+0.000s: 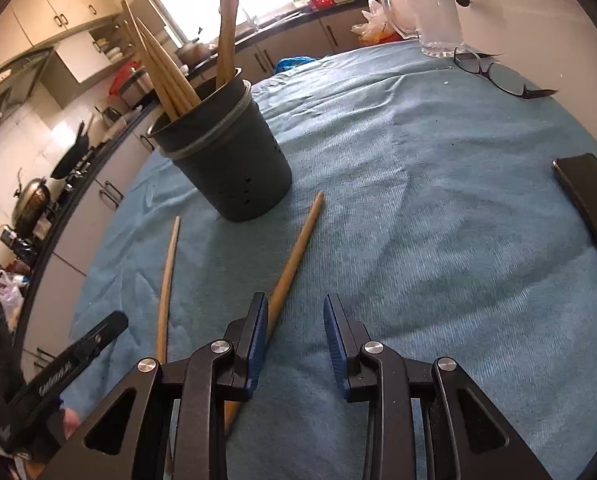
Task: Organize utensils
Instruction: 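Move both open tools down to the last chopsticks on the cloth, then close the left tool on a chopstick while the right tool grasps another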
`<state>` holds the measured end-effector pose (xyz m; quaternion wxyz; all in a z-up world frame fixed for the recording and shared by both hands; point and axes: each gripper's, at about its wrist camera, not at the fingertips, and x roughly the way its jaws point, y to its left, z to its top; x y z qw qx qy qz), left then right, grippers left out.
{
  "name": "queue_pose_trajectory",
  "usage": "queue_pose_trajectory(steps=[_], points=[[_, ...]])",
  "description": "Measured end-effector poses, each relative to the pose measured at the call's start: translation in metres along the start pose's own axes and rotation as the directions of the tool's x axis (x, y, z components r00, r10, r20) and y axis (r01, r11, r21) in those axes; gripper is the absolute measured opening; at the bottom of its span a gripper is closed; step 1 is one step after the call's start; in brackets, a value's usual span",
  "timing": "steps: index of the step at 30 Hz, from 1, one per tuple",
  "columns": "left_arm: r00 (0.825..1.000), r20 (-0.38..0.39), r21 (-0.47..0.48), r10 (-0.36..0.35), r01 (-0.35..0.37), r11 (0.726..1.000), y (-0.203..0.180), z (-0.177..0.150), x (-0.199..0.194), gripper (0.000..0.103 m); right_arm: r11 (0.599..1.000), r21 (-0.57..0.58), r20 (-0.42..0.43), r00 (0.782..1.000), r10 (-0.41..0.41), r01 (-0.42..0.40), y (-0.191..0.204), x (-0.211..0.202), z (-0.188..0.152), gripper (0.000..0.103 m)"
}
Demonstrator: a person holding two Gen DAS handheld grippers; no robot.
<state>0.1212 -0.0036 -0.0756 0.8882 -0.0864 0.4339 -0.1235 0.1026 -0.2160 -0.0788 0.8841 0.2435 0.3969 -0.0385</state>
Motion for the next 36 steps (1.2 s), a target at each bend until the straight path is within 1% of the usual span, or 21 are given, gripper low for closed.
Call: queue_pose_trajectory(steps=[2, 3, 5, 8, 9, 10, 11, 12, 16, 19, 22, 25, 28, 30, 32, 34, 36], points=[[1.000, 0.000, 0.000, -0.002, 0.002, 1.000, 0.001, 0.000, 0.000, 0.037, 1.000, -0.008, -0.020, 1.000, -0.008, 0.007, 0.005, 0.006, 0.006, 0.031], [1.000, 0.000, 0.000, -0.002, 0.002, 1.000, 0.001, 0.000, 0.000, 0.037, 1.000, -0.018, -0.035, 0.999, -0.026, 0.025, 0.009, 0.011, 0.010, 0.031], [1.000, 0.000, -0.001, -0.002, 0.002, 1.000, 0.001, 0.000, 0.000, 0.037, 0.999, -0.026, -0.037, 0.998, -0.048, 0.047, 0.014, 0.016, 0.016, 0.031], [1.000, 0.000, 0.000, -0.002, 0.002, 1.000, 0.000, 0.000, 0.000, 0.037, 0.989, -0.111, -0.065, 0.992, -0.111, 0.103, 0.029, 0.026, 0.023, 0.031], [1.000, -0.001, 0.000, -0.001, 0.001, 1.000, 0.001, 0.000, 0.000, 0.037, 0.986, -0.123, -0.072, 0.990, -0.118, 0.109, 0.032, 0.028, 0.024, 0.029], [1.000, -0.001, 0.000, -0.002, 0.002, 1.000, 0.001, 0.000, 0.000, 0.037, 0.980, -0.154, -0.073, 0.987, -0.141, 0.129, 0.036, 0.029, 0.024, 0.015], [1.000, -0.001, -0.001, -0.002, 0.002, 1.000, 0.001, 0.000, 0.000, 0.037, 0.967, -0.197, -0.070, 0.981, -0.179, 0.162, 0.039, 0.030, 0.023, 0.012], [1.000, -0.001, -0.002, -0.004, 0.004, 1.000, 0.001, 0.000, -0.001, 0.037, 0.963, -0.215, -0.069, 0.980, -0.184, 0.166, 0.038, 0.030, 0.023, 0.011], [1.000, -0.005, -0.001, -0.007, 0.007, 1.000, 0.001, 0.000, -0.001, 0.038, 0.975, -0.177, -0.087, 0.985, -0.149, 0.132, 0.022, 0.024, 0.025, 0.008], [1.000, -0.010, -0.012, -0.023, 0.023, 1.000, 0.003, 0.001, 0.000, 0.040, 0.992, -0.115, -0.073, 0.995, -0.068, 0.060, 0.003, 0.016, 0.024, 0.007], [1.000, -0.012, 0.001, -0.013, 0.013, 1.000, 0.000, 0.001, 0.000, 0.042, 0.997, -0.079, -0.044, 0.999, -0.006, 0.003, -0.008, 0.015, 0.026, 0.007], [1.000, -0.017, 0.006, -0.015, 0.015, 1.000, -0.001, 0.000, 0.000, 0.043, 0.997, -0.047, -0.026, 0.998, 0.054, -0.056, -0.018, 0.016, 0.029, 0.007], [1.000, -0.027, 0.010, 0.004, -0.004, 1.000, -0.004, 0.001, 0.000, 0.043, 0.991, -0.031, 0.006, 0.992, 0.127, -0.127, -0.025, 0.014, 0.030, 0.007], [0.998, -0.052, 0.026, 0.021, -0.019, 0.999, -0.010, 0.002, 0.001, 0.043, 0.987, -0.028, 0.023, 0.987, 0.162, -0.161, -0.029, 0.013, 0.033, 0.007], [0.997, -0.077, 0.015, -0.001, 0.002, 1.000, -0.013, 0.004, 0.002, 0.043, 0.982, -0.020, 0.027, 0.982, 0.187, -0.187, -0.030, 0.014, 0.034, 0.007], [0.993, -0.115, 0.007, -0.010, 0.011, 1.000, -0.021, 0.013, 0.007, 0.043, 0.982, -0.020, 0.030, 0.982, 0.186, -0.186, -0.031, 0.014, 0.033, 0.007], [0.988, -0.153, 0.004, 0.001, -0.001, 1.000, -0.028, 0.022, 0.015, 0.043, 0.980, 0.005, 0.013, 0.980, 0.201, -0.201, -0.036, 0.017, 0.033, 0.007]])
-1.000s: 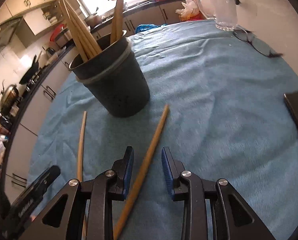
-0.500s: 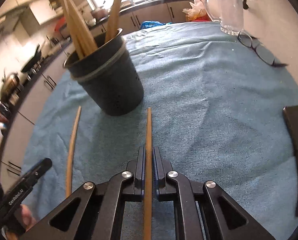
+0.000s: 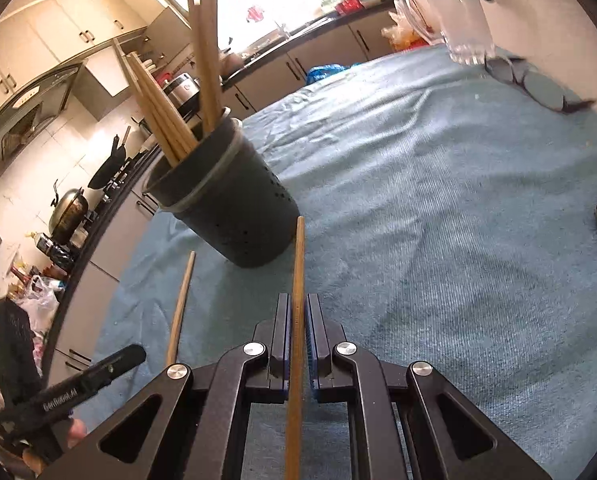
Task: Organize utensils
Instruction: 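Close the left tool on a chopstick while the right tool grasps another, then lift both held chopsticks upright and carry them over the black cup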
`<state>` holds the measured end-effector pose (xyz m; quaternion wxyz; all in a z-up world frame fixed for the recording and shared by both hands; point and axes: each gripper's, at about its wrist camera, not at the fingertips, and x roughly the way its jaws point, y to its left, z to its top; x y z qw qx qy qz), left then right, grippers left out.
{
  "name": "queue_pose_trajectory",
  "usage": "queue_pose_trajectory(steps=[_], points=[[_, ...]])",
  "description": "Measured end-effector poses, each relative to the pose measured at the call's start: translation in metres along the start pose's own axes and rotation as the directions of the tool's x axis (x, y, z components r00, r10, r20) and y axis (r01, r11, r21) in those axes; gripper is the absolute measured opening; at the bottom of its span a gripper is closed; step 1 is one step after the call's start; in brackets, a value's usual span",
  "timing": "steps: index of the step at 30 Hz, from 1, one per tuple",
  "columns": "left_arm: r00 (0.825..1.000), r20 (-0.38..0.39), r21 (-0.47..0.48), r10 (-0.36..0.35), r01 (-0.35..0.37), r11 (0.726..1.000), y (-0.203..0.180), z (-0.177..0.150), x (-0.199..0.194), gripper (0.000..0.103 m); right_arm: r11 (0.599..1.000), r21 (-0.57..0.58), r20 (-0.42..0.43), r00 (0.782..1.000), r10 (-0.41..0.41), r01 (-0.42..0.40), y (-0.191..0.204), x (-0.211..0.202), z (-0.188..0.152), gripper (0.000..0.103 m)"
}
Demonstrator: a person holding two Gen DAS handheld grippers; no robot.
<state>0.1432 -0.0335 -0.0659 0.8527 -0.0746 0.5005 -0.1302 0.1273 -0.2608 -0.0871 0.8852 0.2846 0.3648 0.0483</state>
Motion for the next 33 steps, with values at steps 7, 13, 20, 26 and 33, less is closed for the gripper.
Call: queue_pose_trajectory(steps=[7, 13, 20, 26, 33], points=[[0.992, -0.110, 0.050, 0.062, -0.057, 0.997, -0.031, 0.026, 0.028, 0.039, 1.000, 0.028, 0.002, 1.000, 0.015, -0.015, -0.009, -0.003, 0.000, 0.007], [0.975, -0.110, 0.124, 0.195, -0.181, 0.976, -0.050, 0.036, 0.042, 0.011, 1.000, 0.021, 0.004, 1.000, 0.023, -0.023, -0.008, -0.004, -0.002, 0.008], [0.988, -0.065, 0.118, 0.142, -0.134, 0.984, -0.044, 0.028, 0.033, 0.006, 1.000, 0.008, 0.018, 0.999, 0.029, -0.029, -0.007, -0.007, -0.004, 0.008], [0.992, 0.101, 0.112, 0.076, -0.087, 0.990, -0.043, 0.019, -0.019, 0.006, 0.997, -0.026, 0.070, 0.995, 0.075, -0.073, 0.003, -0.017, -0.005, 0.008], [0.970, 0.242, 0.104, 0.009, -0.035, 0.994, -0.052, 0.006, -0.078, 0.007, 0.995, -0.059, 0.164, 0.983, 0.087, -0.078, 0.012, -0.037, -0.005, 0.007]])
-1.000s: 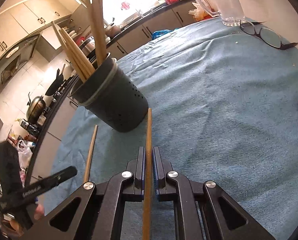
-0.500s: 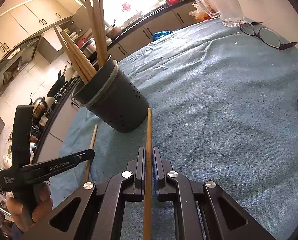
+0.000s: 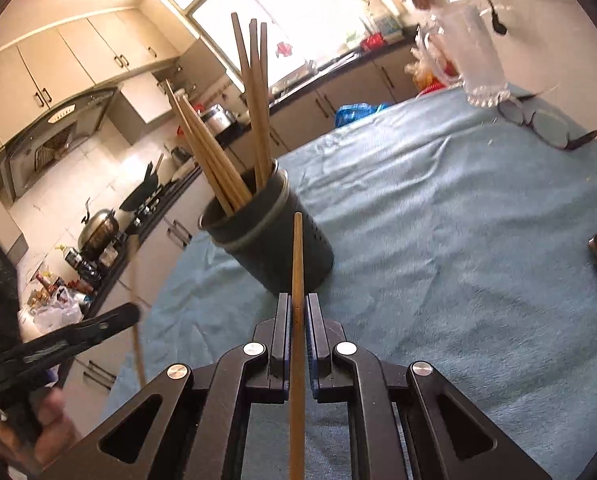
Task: Organize utensils
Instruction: 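Lift both held chopsticks upright and carry them over the black cup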
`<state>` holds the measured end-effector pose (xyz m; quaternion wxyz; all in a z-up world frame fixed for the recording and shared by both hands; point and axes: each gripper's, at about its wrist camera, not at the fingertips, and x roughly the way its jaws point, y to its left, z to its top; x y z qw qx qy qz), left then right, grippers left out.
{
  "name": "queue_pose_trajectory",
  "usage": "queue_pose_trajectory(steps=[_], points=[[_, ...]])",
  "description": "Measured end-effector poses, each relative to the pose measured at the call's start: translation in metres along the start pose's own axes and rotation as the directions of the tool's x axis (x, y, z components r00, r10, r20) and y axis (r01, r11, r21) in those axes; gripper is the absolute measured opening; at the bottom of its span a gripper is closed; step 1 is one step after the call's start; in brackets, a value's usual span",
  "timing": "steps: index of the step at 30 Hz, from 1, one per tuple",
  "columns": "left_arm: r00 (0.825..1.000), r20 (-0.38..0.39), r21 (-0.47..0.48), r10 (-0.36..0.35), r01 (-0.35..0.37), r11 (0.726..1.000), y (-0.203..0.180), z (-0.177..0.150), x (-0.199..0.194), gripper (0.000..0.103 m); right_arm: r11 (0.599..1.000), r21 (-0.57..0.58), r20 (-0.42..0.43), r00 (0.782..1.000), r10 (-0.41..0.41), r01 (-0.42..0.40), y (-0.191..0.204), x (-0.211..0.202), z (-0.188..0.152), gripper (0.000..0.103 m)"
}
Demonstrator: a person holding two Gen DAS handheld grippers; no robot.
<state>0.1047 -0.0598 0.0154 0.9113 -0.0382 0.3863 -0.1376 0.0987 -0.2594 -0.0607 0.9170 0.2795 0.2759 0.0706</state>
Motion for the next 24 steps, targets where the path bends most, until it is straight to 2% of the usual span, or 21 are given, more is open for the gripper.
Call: queue_pose_trajectory(steps=[6, 13, 24], points=[[0.998, 0.042, -0.010, -0.036, 0.037, 0.999, 0.002, -0.001, -0.026, 0.007, 1.000, 0.001, 0.086, 0.996, -0.016, 0.016, 0.011, -0.031, 0.000, 0.008], [0.996, 0.067, -0.008, -0.060, 0.061, 0.998, 0.001, -0.006, -0.037, 0.007, 0.999, -0.040, 0.175, 0.984, -0.028, 0.036, 0.034, -0.073, 0.000, 0.008], [0.992, 0.092, -0.010, -0.084, 0.086, 0.996, 0.000, -0.009, -0.051, 0.006, 0.995, -0.095, 0.216, 0.976, -0.002, 0.023, 0.060, -0.106, -0.008, 0.007]])
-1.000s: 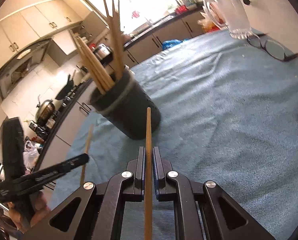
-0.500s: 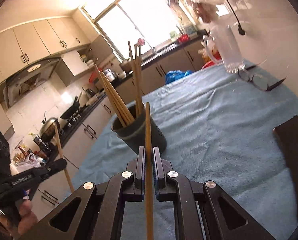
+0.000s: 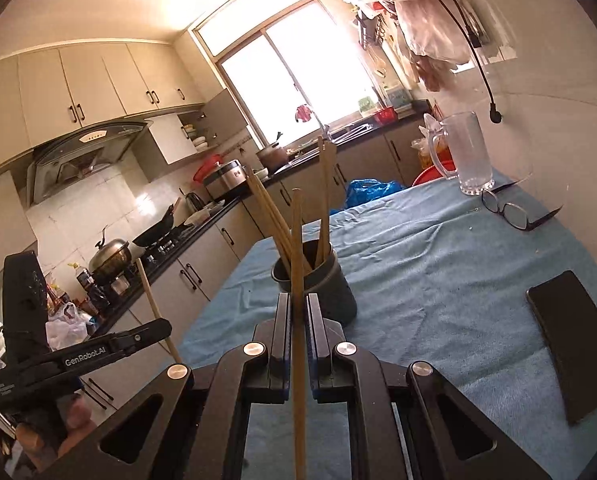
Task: Organize utensils
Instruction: 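Lift both held chopsticks upright and carry them over the black cup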
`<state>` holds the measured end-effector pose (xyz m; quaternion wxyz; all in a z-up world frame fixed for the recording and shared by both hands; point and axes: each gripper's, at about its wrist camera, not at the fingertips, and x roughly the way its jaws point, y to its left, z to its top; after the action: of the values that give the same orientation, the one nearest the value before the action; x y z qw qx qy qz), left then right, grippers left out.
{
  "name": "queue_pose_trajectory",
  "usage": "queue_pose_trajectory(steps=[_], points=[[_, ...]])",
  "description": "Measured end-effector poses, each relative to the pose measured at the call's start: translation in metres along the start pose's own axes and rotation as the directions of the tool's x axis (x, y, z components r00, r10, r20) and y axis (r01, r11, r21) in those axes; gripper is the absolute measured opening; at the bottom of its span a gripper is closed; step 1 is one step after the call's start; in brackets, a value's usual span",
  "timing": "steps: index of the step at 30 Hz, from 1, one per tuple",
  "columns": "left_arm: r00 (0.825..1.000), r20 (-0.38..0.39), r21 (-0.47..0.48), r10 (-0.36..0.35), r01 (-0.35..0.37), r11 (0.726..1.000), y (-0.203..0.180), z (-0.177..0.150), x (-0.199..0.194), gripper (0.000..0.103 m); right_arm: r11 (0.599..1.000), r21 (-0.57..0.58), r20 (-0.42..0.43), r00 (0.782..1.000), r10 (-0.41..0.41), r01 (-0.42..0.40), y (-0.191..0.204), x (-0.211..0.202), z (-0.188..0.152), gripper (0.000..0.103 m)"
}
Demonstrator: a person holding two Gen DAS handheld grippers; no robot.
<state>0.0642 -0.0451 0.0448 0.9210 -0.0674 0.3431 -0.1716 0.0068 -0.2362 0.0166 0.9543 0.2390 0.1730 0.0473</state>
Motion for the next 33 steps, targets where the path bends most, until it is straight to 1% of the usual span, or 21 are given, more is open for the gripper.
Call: queue_pose_trajectory(steps=[10, 33], points=[[1.000, 0.006, -0.007, -0.014, 0.014, 1.000, 0.000, 0.000, -0.006, 0.007, 1.000, 0.006, 0.010, 1.000, 0.000, 0.000, 0.003, -0.008, 0.002, 0.008], [1.000, 0.010, -0.013, -0.018, 0.018, 1.000, -0.002, 0.003, -0.010, 0.007, 1.000, 0.006, 0.013, 1.000, 0.008, -0.008, 0.009, -0.012, 0.001, 0.008]])
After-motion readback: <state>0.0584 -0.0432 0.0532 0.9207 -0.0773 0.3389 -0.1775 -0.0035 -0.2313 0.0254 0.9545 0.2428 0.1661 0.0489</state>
